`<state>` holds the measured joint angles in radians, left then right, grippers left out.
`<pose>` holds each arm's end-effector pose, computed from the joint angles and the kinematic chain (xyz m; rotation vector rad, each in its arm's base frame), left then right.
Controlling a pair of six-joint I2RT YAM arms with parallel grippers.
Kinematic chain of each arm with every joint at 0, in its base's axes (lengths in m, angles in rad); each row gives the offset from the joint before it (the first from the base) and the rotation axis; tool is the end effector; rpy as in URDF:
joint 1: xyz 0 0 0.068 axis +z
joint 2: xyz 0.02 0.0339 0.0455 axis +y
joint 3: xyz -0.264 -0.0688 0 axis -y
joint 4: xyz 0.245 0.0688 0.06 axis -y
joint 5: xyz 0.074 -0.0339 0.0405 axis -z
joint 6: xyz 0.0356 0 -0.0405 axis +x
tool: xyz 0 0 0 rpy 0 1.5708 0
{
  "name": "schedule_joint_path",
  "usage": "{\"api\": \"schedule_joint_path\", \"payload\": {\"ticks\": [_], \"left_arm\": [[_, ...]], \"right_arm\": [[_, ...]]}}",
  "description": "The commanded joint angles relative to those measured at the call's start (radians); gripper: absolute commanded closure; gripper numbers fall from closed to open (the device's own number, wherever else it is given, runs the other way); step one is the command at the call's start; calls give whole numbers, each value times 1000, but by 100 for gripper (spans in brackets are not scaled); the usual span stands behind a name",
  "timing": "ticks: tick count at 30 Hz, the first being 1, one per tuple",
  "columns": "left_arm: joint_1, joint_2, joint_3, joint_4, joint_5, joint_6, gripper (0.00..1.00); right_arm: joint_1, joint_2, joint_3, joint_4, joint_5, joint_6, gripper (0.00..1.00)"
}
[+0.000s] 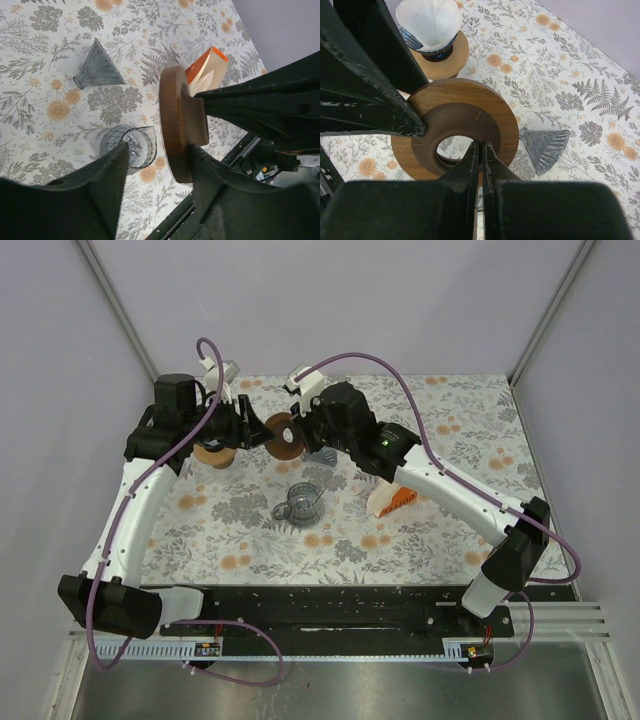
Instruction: Place the coffee filter in the dripper
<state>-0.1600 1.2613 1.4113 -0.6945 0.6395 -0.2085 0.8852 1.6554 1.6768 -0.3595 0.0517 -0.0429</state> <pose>0.2539 -0.0625 0.4078 0.3383 2.0933 -0.8937 0.2479 0.3002 0.4054 -0.8375 1.7529 0.5167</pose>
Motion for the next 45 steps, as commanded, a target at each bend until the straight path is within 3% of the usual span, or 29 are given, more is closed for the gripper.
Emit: {"api": "schedule_joint_path", "payload": {"ticks": [1, 5, 8, 13, 14, 18, 22, 26, 29, 32, 35, 39, 43, 45], "left_arm": [[-4, 13, -25, 58, 38, -12, 53], [-4, 32, -51, 82, 153, -26, 75], [-7, 41, -75, 108, 255, -48, 97], [-7, 43, -91, 105, 267, -12, 100], [-7, 43, -87, 95, 256, 7, 100], [-9, 52, 13, -15, 122, 170, 100], [-18, 32, 135, -91, -146, 407, 100], [-91, -28, 183, -128, -357, 700, 100], [-171, -82, 147, -151, -539, 958, 100], [-223, -126, 82, -169, -717, 1180, 100], [-285, -239, -71, -71, -854, 1430, 100], [-378, -451, -346, 212, -880, 1800, 100], [-417, -650, -614, 511, -731, 2119, 100], [-418, -723, -724, 614, -644, 2224, 100]], "right_arm": [[5, -48, 14, 90, 11, -12, 100], [6, -48, -5, 116, -32, -17, 100], [5, -52, -32, 143, -38, -29, 100], [4, -60, -75, 166, -47, -38, 100], [4, -62, -83, 165, -44, -41, 95], [1, -98, -123, 140, -42, -60, 52], [-31, -141, -134, 68, -93, -45, 31], [-162, -174, -127, 5, -292, 85, 22], [-261, -177, -108, -1, -458, 187, 18], [-278, -163, -46, -48, -501, 219, 14], [-278, -140, 20, -85, -538, 264, 11], [-279, -114, 55, -72, -628, 349, 7], [-278, -92, 5, 63, -740, 501, 5], [-276, -77, -22, 117, -771, 561, 11]]}}
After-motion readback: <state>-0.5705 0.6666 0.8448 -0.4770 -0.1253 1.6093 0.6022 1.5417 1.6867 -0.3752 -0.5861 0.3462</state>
